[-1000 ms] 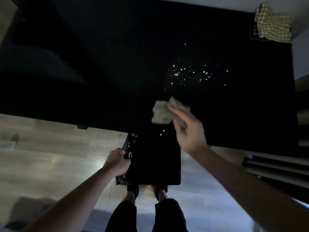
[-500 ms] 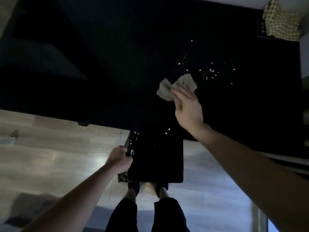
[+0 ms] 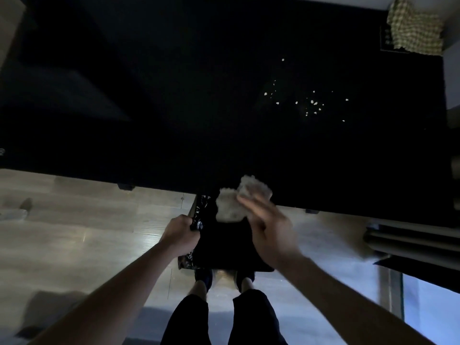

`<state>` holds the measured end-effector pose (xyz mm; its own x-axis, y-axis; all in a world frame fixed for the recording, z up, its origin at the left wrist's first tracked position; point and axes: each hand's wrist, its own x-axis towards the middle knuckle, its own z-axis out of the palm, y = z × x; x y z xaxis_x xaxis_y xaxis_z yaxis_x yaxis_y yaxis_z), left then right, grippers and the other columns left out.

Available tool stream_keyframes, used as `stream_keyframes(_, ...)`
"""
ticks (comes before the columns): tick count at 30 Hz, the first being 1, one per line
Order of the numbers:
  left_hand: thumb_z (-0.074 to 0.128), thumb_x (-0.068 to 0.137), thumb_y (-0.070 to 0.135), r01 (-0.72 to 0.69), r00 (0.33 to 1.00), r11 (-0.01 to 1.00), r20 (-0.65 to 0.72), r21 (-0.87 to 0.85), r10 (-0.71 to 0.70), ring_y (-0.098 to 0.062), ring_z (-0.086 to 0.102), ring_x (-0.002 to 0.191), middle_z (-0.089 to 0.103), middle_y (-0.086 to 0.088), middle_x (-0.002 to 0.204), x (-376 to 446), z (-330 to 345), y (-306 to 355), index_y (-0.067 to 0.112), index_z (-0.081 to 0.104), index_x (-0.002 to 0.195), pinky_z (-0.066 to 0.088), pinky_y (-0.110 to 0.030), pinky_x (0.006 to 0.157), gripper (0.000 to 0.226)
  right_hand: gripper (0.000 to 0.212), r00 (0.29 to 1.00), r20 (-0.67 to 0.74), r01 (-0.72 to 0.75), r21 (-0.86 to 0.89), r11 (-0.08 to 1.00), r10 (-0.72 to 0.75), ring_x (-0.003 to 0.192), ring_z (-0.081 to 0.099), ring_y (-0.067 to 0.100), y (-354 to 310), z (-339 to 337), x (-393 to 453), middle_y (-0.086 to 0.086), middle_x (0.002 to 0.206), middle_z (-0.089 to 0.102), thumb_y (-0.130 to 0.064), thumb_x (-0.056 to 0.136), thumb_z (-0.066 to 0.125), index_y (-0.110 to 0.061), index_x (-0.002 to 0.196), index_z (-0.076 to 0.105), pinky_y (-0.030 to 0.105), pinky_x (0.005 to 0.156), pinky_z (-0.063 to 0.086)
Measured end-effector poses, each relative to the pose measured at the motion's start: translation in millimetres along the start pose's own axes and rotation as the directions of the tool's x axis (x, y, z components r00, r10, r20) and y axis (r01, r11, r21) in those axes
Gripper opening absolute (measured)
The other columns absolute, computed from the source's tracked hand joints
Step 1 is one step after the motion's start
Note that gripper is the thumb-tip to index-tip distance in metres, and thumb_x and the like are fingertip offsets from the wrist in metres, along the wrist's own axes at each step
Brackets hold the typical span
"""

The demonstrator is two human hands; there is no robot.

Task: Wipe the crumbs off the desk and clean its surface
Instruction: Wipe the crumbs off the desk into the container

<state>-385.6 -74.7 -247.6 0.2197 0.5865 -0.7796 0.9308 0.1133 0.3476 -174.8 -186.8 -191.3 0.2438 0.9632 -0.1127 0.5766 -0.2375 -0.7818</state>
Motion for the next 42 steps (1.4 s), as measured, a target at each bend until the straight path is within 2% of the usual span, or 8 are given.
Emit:
stream_keyframes(7, 0.06, 0.082, 0.014, -0.016, 1.0, 1.0, 0.006, -0.018, 0.016, -0.009, 0.043, 0.04, 0.05, 0.004, 0.048, 7, -4, 2, 0.015, 0.049, 0.054, 0.031, -0.023, 0.04, 0.03, 0.042, 0.964, -0.266, -0.022, -0.008, 1.0, 0.019, 0.146, 0.044, 0.005, 20, -67, 122, -0.001, 0.156, 0.053, -0.009, 0.104, 0.054, -0.021, 0.143, 0.063, 0.005, 0.115, 0.027)
stream_keyframes(9, 0.06, 0.081, 0.015, -0.006, 1.0, 1.0, 0.009, -0.027, 0.006, -0.009, 0.044, 0.04, 0.051, 0.003, 0.048, 9, -5, 3, 0.016, 0.049, 0.054, 0.032, -0.024, 0.041, 0.029, 0.041, 0.955, -0.29, -0.08, -0.044, 0.996, 0.064, 0.145, 0.043, 0.003, 26, -82, 157, -0.003, 0.156, 0.053, -0.014, 0.105, 0.053, -0.023, 0.144, 0.062, 0.003, 0.114, 0.025)
stream_keyframes(13, 0.061, 0.082, 0.015, -0.013, 1.0, 0.999, 0.005, -0.038, 0.014, -0.009, 0.043, 0.04, 0.05, 0.003, 0.046, 12, -5, 5, 0.016, 0.049, 0.053, 0.032, -0.023, 0.04, 0.032, 0.042, 0.941, -0.316, -0.166, -0.11, 0.98, 0.124, 0.15, 0.04, 0.015, 34, -96, 224, 0.001, 0.158, 0.05, -0.017, 0.107, 0.05, -0.025, 0.148, 0.057, 0.018, 0.122, 0.025)
stream_keyframes(19, 0.058, 0.083, 0.012, -0.016, 1.0, 0.999, -0.001, -0.037, 0.016, -0.008, 0.039, 0.037, 0.044, 0.007, 0.038, 17, -7, 5, 0.016, 0.042, 0.048, 0.029, -0.025, 0.041, 0.039, 0.045, 0.928, -0.323, -0.254, -0.184, 0.95, 0.185, 0.148, 0.041, 0.016, 37, -108, 297, 0.002, 0.162, 0.043, -0.016, 0.109, 0.044, -0.023, 0.153, 0.051, 0.013, 0.111, 0.022)
stream_keyframes(25, 0.058, 0.086, 0.015, 0.003, 1.0, 1.0, -0.021, -0.029, -0.003, -0.01, 0.038, 0.039, 0.043, 0.007, 0.044, 22, -10, -4, 0.017, 0.042, 0.052, 0.028, -0.025, 0.04, 0.038, 0.046, 0.929, -0.338, -0.242, -0.246, 0.938, 0.151, 0.149, 0.039, 0.019, 46, -117, 342, 0.006, 0.163, 0.042, -0.014, 0.109, 0.041, -0.016, 0.155, 0.048, 0.011, 0.114, 0.019)
stream_keyframes(31, 0.057, 0.082, 0.012, 0.017, 1.0, 0.999, -0.02, -0.039, -0.018, -0.009, 0.041, 0.04, 0.045, 0.007, 0.044, 23, -13, -8, 0.016, 0.042, 0.051, 0.03, -0.025, 0.041, 0.035, 0.052, 0.957, -0.223, -0.253, -0.342, 0.905, 0.183, 0.158, 0.027, 0.022, 62, -92, 331, 0.005, 0.169, 0.033, -0.02, 0.107, 0.043, -0.019, 0.159, 0.04, 0.035, 0.13, 0.019)
stream_keyframes(38, 0.057, 0.082, 0.014, 0.026, 1.0, 0.999, -0.001, -0.037, -0.026, -0.012, 0.042, 0.044, 0.048, 0.005, 0.049, 14, -16, -1, 0.017, 0.044, 0.053, 0.031, -0.027, 0.043, 0.031, 0.046, 0.994, -0.068, 0.057, -0.376, 0.925, -0.089, 0.149, 0.043, 0.033, 38, -31, 220, 0.01, 0.155, 0.054, -0.014, 0.101, 0.05, -0.017, 0.146, 0.06, 0.04, 0.124, 0.033)
stream_keyframes(42, 0.06, 0.084, 0.016, 0.004, 1.0, 1.0, 0.014, -0.02, -0.003, -0.012, 0.04, 0.043, 0.046, 0.005, 0.049, 13, -13, 1, 0.017, 0.042, 0.052, 0.029, -0.026, 0.043, 0.036, 0.042, 0.974, 0.087, 0.225, -0.295, 0.929, -0.208, 0.151, 0.042, 0.022, 19, 10, 146, -0.001, 0.155, 0.055, -0.012, 0.102, 0.056, -0.022, 0.142, 0.065, 0.041, 0.123, 0.035)
